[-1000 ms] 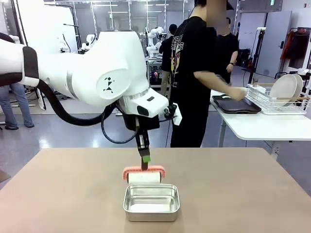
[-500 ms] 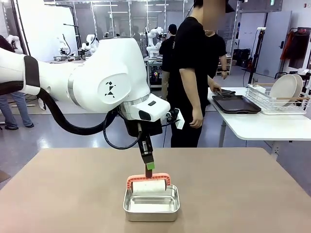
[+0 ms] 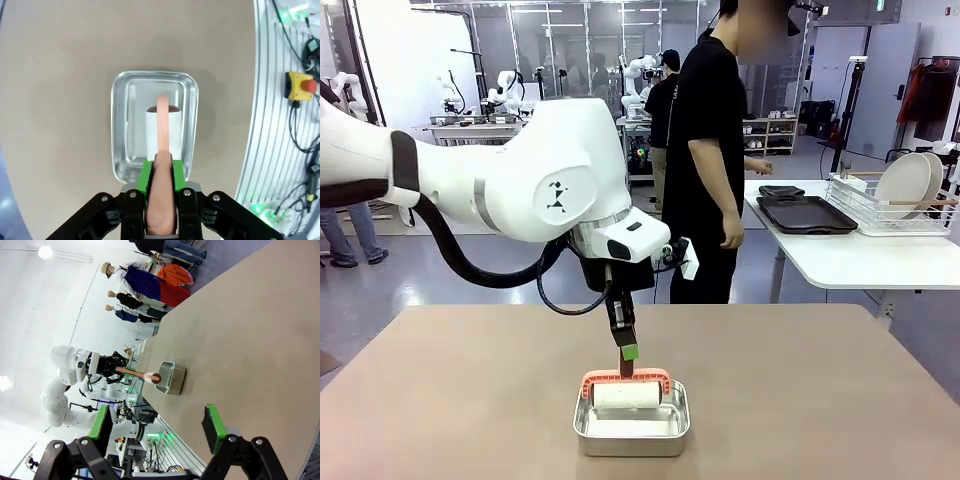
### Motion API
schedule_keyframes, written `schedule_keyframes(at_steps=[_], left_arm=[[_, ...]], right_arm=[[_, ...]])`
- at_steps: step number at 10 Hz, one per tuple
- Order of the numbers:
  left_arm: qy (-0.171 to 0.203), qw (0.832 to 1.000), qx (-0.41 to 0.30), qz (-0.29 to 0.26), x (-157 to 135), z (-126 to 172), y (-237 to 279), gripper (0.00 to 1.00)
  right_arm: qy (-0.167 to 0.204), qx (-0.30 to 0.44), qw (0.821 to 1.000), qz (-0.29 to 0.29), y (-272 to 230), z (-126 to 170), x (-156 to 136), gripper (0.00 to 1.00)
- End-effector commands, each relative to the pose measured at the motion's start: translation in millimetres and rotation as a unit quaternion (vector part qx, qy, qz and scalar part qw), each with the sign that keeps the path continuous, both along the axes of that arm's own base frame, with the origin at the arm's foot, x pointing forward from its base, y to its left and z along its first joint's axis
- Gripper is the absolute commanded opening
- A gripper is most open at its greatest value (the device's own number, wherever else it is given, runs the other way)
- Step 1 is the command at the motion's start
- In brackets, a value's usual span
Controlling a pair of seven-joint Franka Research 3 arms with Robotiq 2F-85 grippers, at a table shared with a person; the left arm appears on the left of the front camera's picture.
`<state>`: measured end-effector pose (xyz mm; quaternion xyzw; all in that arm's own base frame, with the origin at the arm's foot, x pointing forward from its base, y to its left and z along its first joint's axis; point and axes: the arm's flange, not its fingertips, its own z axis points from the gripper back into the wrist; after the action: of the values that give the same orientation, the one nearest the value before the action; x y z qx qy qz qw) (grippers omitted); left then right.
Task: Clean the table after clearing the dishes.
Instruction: Place the Lint Roller back on top of the Airtight Container.
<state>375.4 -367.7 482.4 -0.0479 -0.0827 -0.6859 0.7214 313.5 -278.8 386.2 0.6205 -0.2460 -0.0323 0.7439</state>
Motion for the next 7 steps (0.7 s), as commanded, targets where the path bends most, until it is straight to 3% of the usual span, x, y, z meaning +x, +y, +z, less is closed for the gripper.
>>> schedule_keyframes(at_steps=[1,7], left_arm=[[0.021,0.999,-0.014,-0.032,15,-11,1,0.21],[0.056,0.998,-0.013,-0.024,46,-58,-6,0.21]], right_arm=[[-0.005,0.003,1.000,-0.002,3,3,-4,0.93],[-0.005,0.003,1.000,-0.002,3,3,-4,0.93]])
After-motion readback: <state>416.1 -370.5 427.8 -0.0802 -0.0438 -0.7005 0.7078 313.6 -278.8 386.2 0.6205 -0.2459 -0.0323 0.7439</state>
